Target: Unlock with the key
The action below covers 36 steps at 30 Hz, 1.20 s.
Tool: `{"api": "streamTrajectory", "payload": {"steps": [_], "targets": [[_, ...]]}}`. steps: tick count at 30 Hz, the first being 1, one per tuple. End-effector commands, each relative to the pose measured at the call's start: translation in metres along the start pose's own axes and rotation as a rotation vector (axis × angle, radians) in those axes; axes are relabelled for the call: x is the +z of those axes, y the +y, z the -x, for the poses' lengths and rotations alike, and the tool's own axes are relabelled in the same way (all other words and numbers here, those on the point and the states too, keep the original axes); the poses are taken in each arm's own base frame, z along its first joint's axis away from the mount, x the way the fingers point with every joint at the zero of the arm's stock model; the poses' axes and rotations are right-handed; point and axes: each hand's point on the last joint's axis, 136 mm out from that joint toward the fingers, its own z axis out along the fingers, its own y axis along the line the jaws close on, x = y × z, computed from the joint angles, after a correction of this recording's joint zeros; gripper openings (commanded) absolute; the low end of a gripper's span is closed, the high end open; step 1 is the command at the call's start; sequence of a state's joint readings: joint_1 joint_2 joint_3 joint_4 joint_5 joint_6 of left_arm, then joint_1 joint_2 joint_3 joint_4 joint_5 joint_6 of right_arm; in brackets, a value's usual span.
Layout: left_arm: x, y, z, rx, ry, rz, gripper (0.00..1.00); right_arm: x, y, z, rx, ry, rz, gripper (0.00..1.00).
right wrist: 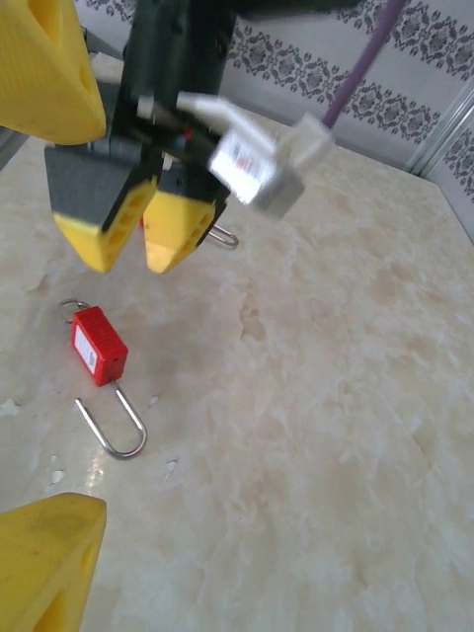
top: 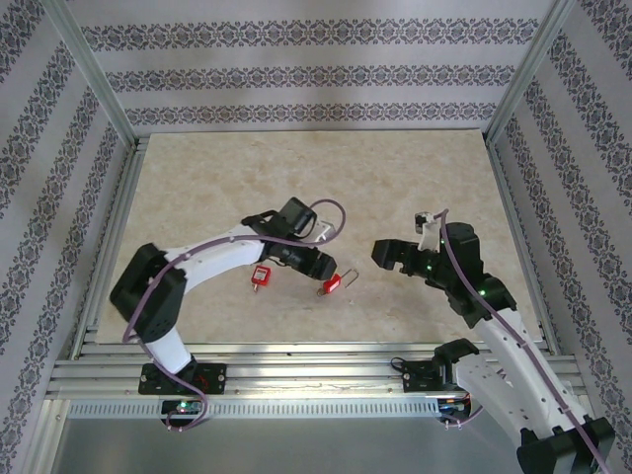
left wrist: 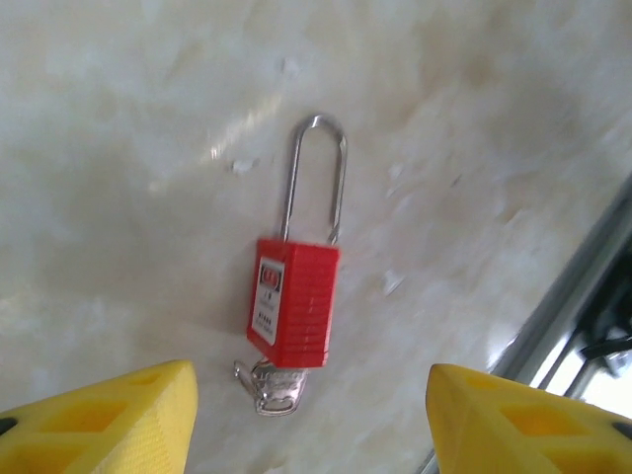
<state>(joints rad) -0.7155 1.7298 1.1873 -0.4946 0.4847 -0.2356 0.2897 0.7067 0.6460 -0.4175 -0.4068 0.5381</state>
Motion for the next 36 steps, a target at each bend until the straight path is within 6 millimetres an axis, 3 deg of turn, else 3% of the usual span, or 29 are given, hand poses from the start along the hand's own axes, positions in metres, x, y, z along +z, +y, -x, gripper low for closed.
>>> {"api": "streamTrajectory", "payload": {"steps": [1,14,20,28,36], "targets": [[0.010,-0.004,-0.028,0.088,0.163,0.049,0.63,-0.008,-0.008,-0.006,-0.008,0.015,-0.045,0.91],[0.040,0.002,-0.020,0.141,0.250,0.107,0.57,-0.006,-0.011,-0.013,-0.003,0.030,-0.050,0.91],[0.044,0.002,-0.017,0.148,0.251,0.098,0.54,-0.006,-0.013,-0.014,-0.005,0.034,-0.054,0.91],[0.048,-0.001,-0.011,0.103,0.212,0.013,0.31,-0.004,-0.016,-0.015,0.003,0.036,-0.063,0.91],[0.043,0.005,-0.006,0.006,0.149,-0.112,0.19,-0.003,-0.019,-0.017,0.004,0.039,-0.070,0.91]]}}
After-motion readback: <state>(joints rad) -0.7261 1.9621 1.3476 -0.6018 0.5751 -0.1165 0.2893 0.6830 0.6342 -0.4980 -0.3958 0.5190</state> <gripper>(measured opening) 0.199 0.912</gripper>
